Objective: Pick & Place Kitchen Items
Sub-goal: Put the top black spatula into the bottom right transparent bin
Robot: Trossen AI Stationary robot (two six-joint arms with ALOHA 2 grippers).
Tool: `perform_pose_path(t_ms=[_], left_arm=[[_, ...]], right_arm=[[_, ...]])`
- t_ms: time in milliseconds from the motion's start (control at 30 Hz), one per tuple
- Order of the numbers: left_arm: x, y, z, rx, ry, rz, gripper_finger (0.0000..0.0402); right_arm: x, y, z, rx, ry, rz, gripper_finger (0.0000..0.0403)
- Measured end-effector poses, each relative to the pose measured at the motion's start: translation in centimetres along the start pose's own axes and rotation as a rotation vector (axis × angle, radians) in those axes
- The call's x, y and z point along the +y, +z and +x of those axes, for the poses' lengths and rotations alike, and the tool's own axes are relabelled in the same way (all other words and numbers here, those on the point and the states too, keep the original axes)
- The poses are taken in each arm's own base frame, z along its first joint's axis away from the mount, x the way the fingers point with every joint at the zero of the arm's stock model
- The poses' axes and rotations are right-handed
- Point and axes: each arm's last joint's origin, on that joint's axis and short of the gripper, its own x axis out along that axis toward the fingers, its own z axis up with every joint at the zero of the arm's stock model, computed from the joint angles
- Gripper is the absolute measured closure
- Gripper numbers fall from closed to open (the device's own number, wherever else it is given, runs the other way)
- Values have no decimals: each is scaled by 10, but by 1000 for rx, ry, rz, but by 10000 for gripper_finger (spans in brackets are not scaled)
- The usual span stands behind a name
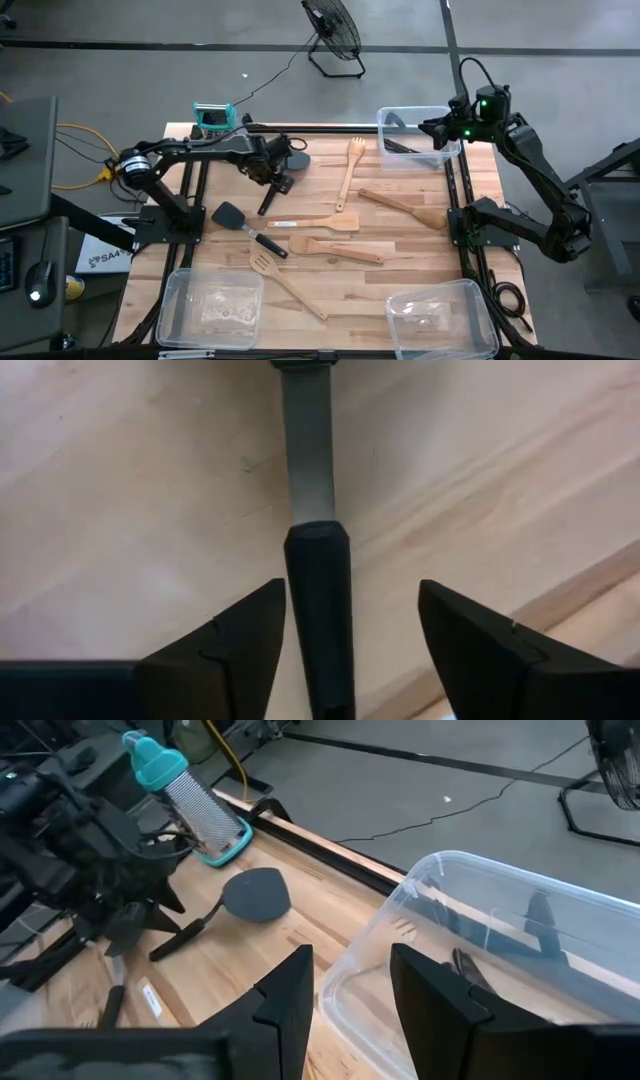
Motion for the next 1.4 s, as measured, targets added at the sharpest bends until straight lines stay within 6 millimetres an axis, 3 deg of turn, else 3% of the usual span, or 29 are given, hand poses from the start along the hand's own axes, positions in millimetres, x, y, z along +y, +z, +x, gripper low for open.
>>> perform_pose_path(t_ms=[267, 800, 933, 1267, 1400], left_arm=[[0, 2, 11, -1, 54, -8, 123], [1, 4, 44, 83, 110, -10, 123], [1, 4, 44, 80, 108, -9, 153], [0, 3, 44, 101, 85, -8, 282], [0, 3, 44, 107, 78, -9, 296]], right_arm=[[0, 0, 0, 2, 14, -28, 275], [1, 0, 0, 7, 46, -45, 275], [1, 0, 0, 9, 47, -43, 275], [1, -1, 0, 9, 48, -46, 275], [1, -1, 0, 9, 48, -46, 275]])
